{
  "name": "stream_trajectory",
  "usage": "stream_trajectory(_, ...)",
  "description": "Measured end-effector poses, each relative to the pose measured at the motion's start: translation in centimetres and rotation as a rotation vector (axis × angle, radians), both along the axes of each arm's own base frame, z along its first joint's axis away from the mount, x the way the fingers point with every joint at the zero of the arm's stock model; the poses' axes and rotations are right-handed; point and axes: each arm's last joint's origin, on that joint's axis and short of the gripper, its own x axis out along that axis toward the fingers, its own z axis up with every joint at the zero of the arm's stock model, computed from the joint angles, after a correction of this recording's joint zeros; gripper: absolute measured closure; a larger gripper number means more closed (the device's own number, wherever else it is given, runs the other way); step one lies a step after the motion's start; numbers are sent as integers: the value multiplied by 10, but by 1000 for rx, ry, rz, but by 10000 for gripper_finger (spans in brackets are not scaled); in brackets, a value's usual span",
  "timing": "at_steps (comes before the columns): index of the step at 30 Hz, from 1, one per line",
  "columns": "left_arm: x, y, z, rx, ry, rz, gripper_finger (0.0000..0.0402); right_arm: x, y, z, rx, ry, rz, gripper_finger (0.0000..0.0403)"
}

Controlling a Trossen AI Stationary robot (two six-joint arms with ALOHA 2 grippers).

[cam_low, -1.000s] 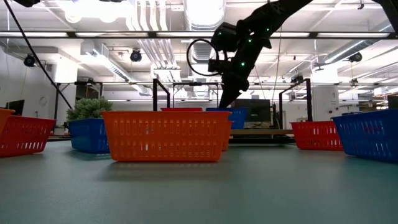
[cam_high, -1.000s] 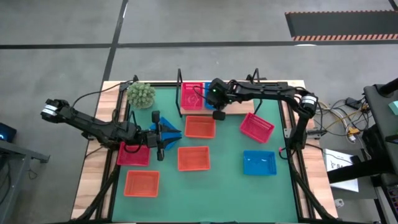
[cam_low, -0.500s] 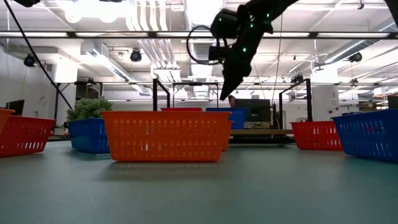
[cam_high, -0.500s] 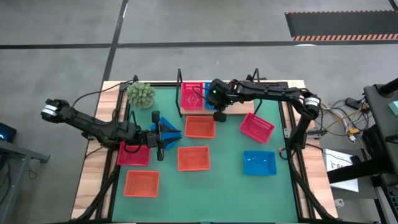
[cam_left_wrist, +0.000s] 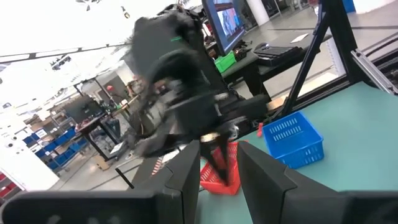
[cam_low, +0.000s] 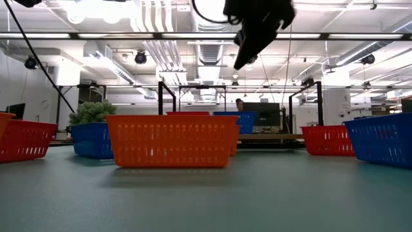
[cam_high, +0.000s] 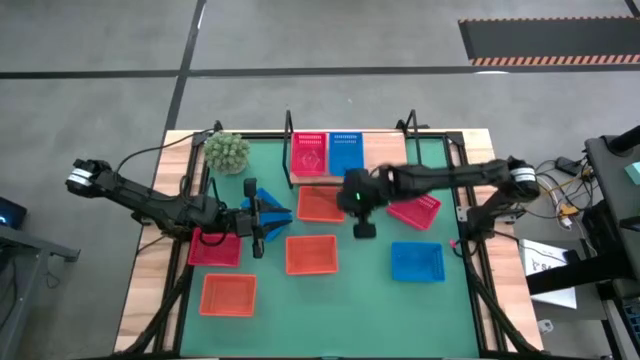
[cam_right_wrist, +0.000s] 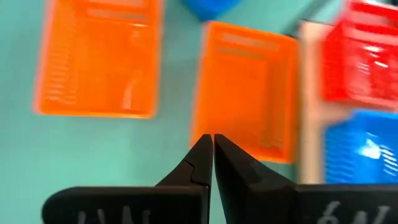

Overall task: Stack baskets on shelf by color
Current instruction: Put the top right orange bin on the shelf

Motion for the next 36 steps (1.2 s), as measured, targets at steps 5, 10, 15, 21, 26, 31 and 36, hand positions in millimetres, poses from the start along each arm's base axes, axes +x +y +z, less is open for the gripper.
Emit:
stream_trajectory(5, 0, 0, 0, -5, -1, 0, 311, -3, 46, -15, -82, -52, 52, 394)
stream_trajectory(10, 0, 0, 0, -6, -1, 0, 311, -9, 74, -28, -160, -64, 80, 394)
stream_trajectory(15, 0, 0, 0, -6, -2, 0, 311, -15, 83, -40, -140, -35, 69, 389)
stream_trajectory(21, 0, 0, 0, -6, -2, 0, 311, -21, 82, -55, -163, 17, 88, 342)
stream_trajectory(26, 0, 0, 0, -6, -2, 0, 311, -28, 74, -70, -436, 93, 320, 282)
stream_trajectory(31, 0, 0, 0, -6, -2, 0, 311, -29, 52, -80, -744, 202, 431, 237)
stream_trajectory(36, 0, 0, 0, -6, -2, 0, 311, -23, 23, -81, -715, 206, 466, 231)
